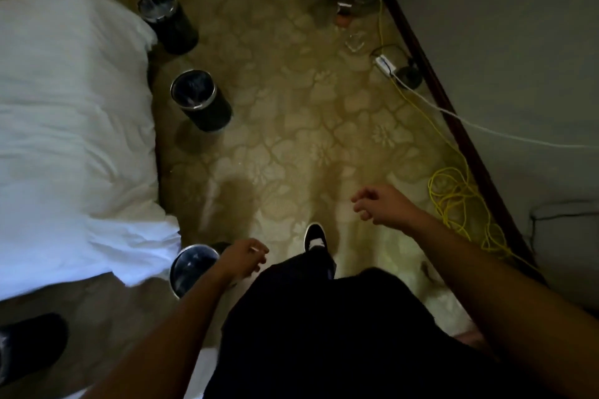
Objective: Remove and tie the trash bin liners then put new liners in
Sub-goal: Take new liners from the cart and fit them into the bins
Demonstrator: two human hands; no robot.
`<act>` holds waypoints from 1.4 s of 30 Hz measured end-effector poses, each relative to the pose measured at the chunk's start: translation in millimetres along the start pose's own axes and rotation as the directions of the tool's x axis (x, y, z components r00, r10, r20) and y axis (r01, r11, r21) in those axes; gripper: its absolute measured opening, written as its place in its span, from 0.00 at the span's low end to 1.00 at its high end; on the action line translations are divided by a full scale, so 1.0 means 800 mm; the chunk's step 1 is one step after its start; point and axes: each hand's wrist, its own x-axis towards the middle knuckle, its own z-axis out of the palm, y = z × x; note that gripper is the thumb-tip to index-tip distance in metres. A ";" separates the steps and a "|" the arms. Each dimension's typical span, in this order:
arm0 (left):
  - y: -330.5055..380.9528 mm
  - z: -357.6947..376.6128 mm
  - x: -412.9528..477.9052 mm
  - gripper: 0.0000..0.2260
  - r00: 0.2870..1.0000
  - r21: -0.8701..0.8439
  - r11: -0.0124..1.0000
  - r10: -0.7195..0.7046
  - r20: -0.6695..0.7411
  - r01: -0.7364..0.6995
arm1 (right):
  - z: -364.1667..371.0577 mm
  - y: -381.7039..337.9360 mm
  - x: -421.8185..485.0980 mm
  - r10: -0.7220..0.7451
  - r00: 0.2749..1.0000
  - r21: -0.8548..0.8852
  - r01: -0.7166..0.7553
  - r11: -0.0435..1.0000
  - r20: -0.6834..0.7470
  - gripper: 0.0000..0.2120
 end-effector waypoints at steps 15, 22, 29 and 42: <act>0.415 -0.236 0.244 0.07 0.979 0.130 0.972 0.200 -0.031 -0.195 | -0.173 -0.077 0.255 0.313 0.949 0.072 -0.311 0.948 -0.025 0.04; 0.466 -0.342 0.311 0.05 0.994 0.069 0.997 -0.013 -0.110 0.021 | -0.263 -0.282 0.433 0.194 0.975 0.076 -0.203 0.976 0.110 0.06; 0.491 -0.430 0.356 0.06 0.970 -0.095 0.988 -0.140 -0.200 0.123 | -0.316 -0.530 0.581 -0.048 0.977 0.052 0.038 0.998 0.210 0.06; 0.637 -0.723 0.587 0.09 0.990 -0.132 0.991 -0.017 -0.137 -0.001 | -0.374 -0.757 0.847 0.066 0.991 -0.083 -0.056 0.995 0.120 0.04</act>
